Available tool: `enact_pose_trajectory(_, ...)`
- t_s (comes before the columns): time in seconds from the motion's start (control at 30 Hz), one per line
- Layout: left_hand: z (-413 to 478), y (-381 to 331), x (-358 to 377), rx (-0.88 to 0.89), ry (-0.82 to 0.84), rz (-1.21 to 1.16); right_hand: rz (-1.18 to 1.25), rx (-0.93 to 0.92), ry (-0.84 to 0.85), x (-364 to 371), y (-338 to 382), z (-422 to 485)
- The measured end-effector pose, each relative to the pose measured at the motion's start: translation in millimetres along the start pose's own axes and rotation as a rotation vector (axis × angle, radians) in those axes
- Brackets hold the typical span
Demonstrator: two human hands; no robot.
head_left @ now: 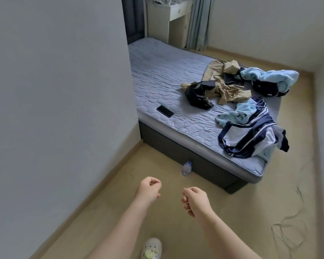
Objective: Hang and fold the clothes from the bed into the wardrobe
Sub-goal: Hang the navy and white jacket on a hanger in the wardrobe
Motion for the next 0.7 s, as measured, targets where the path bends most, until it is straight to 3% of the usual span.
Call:
enact_pose_trajectory(0.33,87.3,-71.0,156.1,-0.002,0.274,0.254,0.321,0.124,-0.199,-128.6,4.7,80.1)
enact_pose_trajectory(0.7,154.3,-165.9,349.5,-0.064,0.255,0.263,0.258,0.155,-0.244,-340.3,51.8,211.5)
Point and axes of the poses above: each hand's wrist, its own z-axis towards the middle knuckle, its own x-axis out of the palm, y = z × x, the point moved 8 cm from there along z, towards the middle knuckle, and after that the axes turned 3 degrees about x, right-handed, at the moved point
